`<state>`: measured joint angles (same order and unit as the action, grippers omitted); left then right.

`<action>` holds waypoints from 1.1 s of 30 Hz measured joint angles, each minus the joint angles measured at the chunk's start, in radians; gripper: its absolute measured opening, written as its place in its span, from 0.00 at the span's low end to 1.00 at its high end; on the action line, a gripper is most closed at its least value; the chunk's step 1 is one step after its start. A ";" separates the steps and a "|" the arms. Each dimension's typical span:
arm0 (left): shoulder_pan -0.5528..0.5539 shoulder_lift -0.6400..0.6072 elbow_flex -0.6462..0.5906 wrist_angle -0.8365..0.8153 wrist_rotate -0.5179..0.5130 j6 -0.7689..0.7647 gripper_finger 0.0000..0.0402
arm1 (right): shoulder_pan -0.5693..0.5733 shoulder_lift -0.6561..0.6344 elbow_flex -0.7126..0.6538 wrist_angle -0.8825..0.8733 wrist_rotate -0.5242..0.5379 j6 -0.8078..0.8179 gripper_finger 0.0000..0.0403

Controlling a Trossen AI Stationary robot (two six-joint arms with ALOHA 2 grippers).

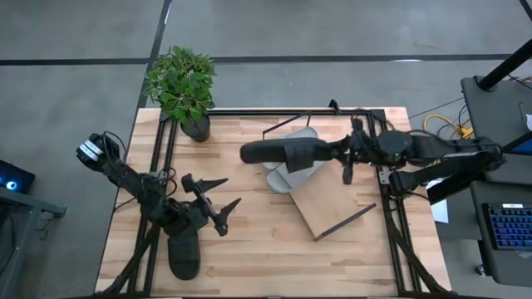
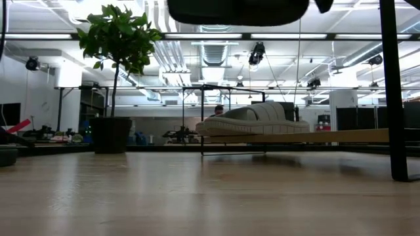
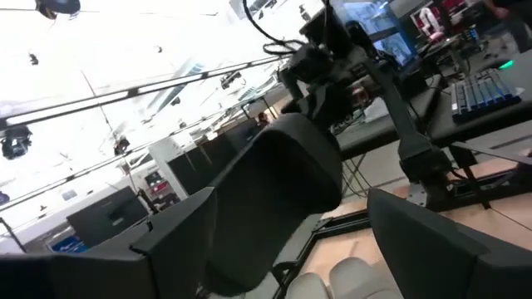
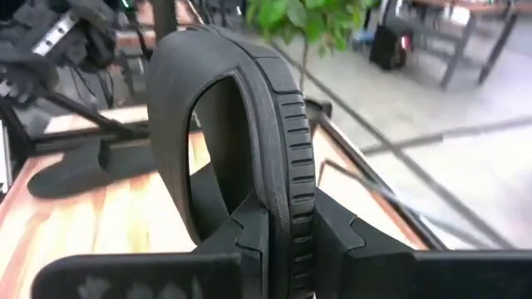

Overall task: Pick and place slides into the shelf
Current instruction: Put the top black slide on the shelf

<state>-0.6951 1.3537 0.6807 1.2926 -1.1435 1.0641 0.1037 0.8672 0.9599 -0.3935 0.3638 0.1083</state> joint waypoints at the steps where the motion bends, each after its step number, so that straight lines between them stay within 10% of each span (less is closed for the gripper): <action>1: -0.003 -0.001 0.000 0.000 0.000 0.000 0.73 | -0.004 -0.001 0.029 -0.060 -0.002 0.015 0.10; 17: -0.004 -0.003 0.000 0.000 -0.019 0.000 0.73 | -0.029 0.003 0.342 -0.773 -0.039 0.308 0.10; 33: -0.004 -0.003 0.000 0.000 -0.018 -0.001 0.73 | -0.103 0.007 0.336 -0.880 -0.298 0.426 0.10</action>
<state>-0.6991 1.3506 0.6811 1.2930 -1.1614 1.0630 0.0006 0.8740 1.2955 -1.2735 0.0663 0.5348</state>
